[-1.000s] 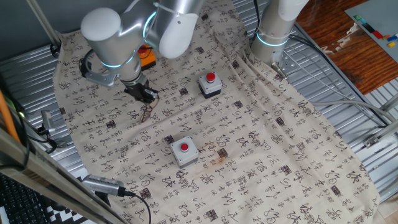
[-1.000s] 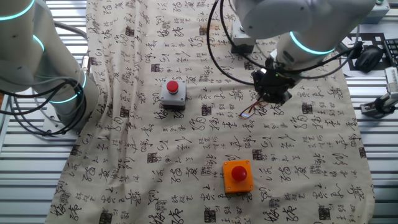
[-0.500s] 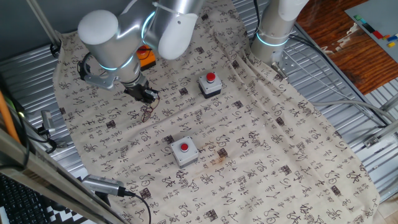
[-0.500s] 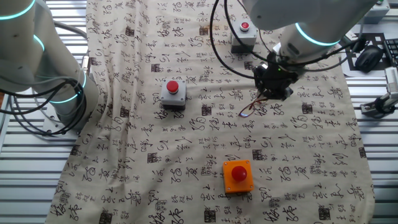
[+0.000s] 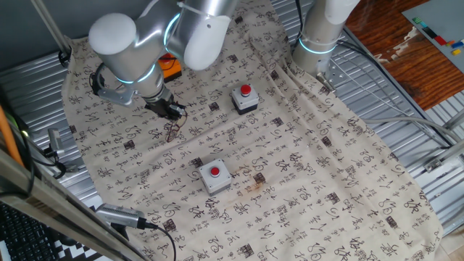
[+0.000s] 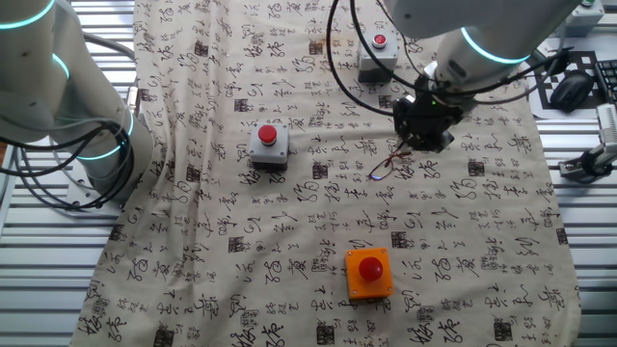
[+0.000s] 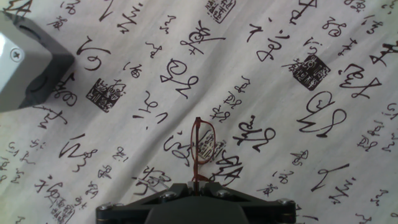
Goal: Unfold the leg of the glasses (with one hand)
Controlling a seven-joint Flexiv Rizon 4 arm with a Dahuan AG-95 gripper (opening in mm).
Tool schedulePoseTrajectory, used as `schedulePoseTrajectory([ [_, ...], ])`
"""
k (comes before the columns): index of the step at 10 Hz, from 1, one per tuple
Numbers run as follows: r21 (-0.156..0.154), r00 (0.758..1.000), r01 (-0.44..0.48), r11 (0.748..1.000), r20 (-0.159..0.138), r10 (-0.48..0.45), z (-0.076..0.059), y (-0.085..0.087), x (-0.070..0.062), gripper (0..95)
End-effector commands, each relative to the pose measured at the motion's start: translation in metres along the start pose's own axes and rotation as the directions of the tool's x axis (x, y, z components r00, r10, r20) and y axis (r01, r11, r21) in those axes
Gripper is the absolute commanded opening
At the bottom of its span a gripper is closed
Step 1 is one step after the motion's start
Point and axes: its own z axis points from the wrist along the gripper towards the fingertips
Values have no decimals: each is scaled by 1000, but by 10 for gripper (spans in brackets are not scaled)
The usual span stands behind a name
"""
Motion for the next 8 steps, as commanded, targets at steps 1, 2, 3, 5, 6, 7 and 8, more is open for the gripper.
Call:
schedulePoseTrajectory([
  [1, -2, 1000, 1, 1000, -7, -1, -1, 0, -1, 0],
  [2, -3, 1000, 0, 1000, -16, 0, -1, 0, -1, 0],
  [3, -4, 1000, 1, 1000, -26, -1, -1, 1, -1, 0],
  [5, -6, 999, 3, 1000, -43, -3, -1, 1, -2, 0],
  [6, -7, 999, 6, 1000, -45, -6, -2, 1, -1, 0],
  [7, -6, 999, 3, 1000, -43, -3, -3, 2, -1, 0],
  [8, -7, 999, 1, 1000, -42, -1, -4, 2, -1, 0],
])
